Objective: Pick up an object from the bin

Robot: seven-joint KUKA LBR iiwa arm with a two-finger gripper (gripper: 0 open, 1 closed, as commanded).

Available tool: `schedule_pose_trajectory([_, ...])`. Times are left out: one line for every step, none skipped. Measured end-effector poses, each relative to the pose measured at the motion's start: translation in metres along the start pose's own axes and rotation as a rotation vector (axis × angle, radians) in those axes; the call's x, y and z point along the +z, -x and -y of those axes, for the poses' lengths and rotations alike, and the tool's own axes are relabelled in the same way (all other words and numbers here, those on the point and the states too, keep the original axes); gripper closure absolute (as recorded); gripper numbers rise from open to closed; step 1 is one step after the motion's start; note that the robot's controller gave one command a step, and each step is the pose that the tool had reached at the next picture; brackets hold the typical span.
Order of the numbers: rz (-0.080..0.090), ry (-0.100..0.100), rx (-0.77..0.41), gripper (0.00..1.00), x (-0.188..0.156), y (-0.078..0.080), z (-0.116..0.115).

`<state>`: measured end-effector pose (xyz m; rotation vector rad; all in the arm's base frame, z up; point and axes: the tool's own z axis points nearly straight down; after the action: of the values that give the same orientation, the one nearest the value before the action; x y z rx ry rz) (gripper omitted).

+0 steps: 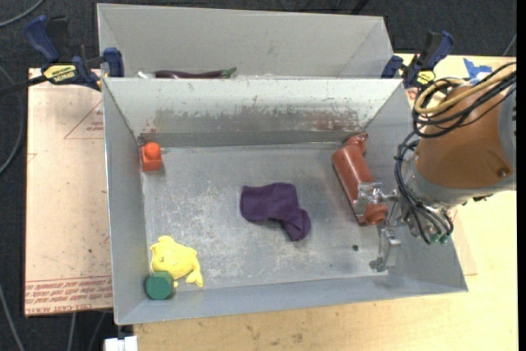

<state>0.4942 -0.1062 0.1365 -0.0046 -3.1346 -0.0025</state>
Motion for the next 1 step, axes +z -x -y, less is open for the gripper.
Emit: schedule_pose_trajectory([0.007,-0.001,-0.003,0.00,-0.0042,0.0018,-0.0003])
